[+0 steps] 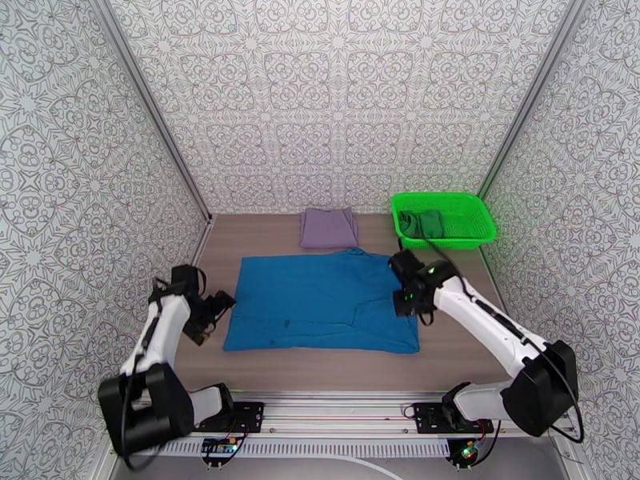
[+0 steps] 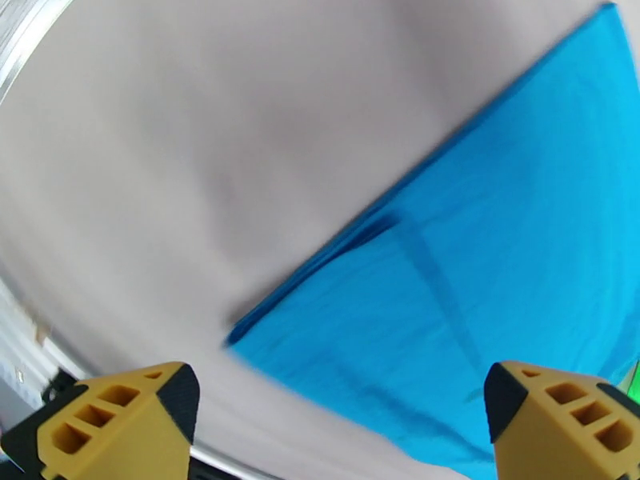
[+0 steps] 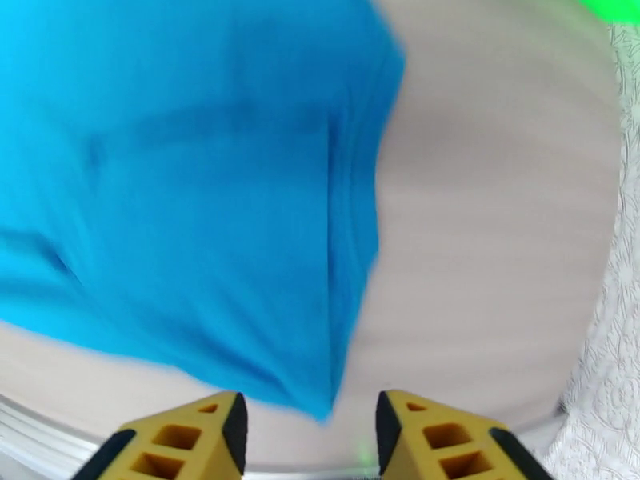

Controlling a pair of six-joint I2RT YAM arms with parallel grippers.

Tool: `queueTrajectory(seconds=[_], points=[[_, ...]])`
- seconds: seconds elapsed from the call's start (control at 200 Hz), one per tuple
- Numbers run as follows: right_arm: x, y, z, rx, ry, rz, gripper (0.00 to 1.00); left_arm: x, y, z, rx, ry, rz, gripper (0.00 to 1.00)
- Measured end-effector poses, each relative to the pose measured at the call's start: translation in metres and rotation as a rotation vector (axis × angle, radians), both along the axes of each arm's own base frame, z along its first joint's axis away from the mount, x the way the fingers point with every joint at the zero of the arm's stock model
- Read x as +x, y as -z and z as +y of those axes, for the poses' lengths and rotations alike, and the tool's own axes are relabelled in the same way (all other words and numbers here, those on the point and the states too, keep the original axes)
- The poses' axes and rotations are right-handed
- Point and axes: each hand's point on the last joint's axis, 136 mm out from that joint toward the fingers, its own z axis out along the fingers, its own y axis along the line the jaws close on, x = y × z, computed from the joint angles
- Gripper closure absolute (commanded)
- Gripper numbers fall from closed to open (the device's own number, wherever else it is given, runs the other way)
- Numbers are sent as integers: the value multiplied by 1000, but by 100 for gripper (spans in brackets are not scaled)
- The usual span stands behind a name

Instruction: Fold and stack the mixed laundry pile

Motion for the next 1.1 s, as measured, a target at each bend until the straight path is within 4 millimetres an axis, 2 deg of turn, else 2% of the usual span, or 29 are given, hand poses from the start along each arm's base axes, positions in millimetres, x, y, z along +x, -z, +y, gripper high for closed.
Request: queueTrajectory(seconds=[0.1, 0.195, 0.265, 0.34, 0.47, 0.57, 0.775, 0.965, 1.065, 1.1], points=[[47, 0, 9, 47, -5, -38, 62, 54, -5, 6, 9, 74, -30, 10], [72, 11, 23, 85, -39, -45, 64, 110, -5, 16, 39, 138, -55, 12], [79, 20, 32, 111, -60, -34, 66, 143, 0, 22, 56, 174, -69, 16], [82, 29, 38, 130, -76, -18, 67, 170, 9, 26, 63, 206, -77, 26], [85, 36, 44, 151, -85, -8, 68, 208, 28, 26, 61, 267, -80, 27], [86, 35, 47, 167, -91, -14, 69, 232, 45, 18, 63, 324, -75, 27], [82, 44, 46, 165, -90, 2, 71, 257, 68, -7, 109, 440, -25, 27], [78, 50, 44, 160, -89, 19, 72, 250, 75, -16, 186, 492, 49, 28], [77, 51, 44, 158, -89, 22, 72, 244, 77, -10, 213, 492, 80, 37], [76, 52, 44, 157, -89, 23, 72, 243, 78, -8, 221, 494, 88, 46]])
